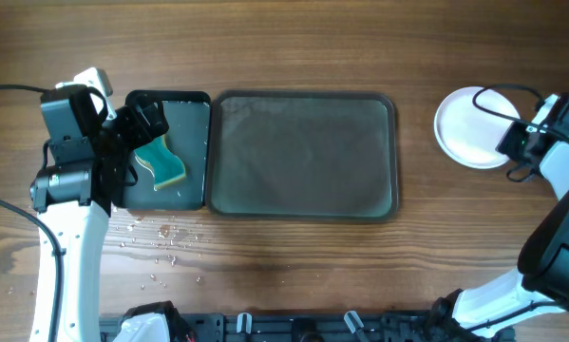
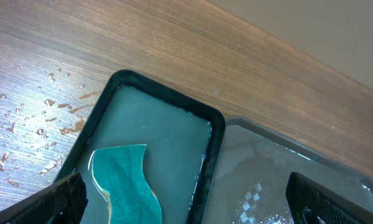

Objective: Clean dirty plates on tray and stack at the side

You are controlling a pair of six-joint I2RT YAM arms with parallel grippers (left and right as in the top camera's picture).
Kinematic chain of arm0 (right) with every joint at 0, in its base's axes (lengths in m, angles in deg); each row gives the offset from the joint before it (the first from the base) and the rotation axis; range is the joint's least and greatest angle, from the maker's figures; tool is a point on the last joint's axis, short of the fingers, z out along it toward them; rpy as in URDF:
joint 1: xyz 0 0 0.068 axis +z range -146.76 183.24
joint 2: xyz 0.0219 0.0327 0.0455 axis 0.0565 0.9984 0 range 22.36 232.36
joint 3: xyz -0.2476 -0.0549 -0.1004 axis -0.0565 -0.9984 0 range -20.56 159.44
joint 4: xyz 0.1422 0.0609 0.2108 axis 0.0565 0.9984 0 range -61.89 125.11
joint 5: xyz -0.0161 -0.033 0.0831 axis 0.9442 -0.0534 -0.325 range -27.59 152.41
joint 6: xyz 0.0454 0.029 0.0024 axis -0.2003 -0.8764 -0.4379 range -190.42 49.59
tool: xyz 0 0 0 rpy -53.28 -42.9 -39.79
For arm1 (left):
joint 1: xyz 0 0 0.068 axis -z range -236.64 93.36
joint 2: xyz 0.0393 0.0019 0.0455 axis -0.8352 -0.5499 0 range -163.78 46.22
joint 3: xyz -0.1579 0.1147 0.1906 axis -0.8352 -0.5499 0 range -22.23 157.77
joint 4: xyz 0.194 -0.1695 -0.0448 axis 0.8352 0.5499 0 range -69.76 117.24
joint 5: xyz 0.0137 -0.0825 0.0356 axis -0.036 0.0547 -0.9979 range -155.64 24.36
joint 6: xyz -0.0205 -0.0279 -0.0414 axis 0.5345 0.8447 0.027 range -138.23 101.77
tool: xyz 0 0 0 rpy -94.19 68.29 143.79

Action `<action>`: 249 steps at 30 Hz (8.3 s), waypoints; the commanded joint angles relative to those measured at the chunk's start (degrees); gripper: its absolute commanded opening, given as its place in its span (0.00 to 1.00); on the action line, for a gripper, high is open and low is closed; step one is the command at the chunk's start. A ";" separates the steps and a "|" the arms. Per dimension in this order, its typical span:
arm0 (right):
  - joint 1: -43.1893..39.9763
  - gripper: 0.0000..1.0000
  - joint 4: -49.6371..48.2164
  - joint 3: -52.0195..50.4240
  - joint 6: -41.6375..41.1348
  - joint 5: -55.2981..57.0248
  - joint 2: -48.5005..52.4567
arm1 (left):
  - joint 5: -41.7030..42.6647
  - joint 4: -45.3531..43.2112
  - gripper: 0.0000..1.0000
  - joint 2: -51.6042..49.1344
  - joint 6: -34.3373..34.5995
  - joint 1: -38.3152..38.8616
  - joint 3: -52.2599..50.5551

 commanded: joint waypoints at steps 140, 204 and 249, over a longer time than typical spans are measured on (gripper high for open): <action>62.79 1.00 -1.51 11.91 -5.73 1.29 -6.29 | -0.33 -0.15 1.00 -0.07 -0.28 0.04 0.72; 32.04 1.00 -32.37 -53.86 -5.25 -4.55 -104.37 | -0.33 -0.15 1.00 -0.07 -0.28 0.04 0.72; 31.41 1.00 -16.50 -59.06 -2.25 -5.18 -104.13 | -0.31 -0.15 1.00 -0.07 -0.28 0.04 0.72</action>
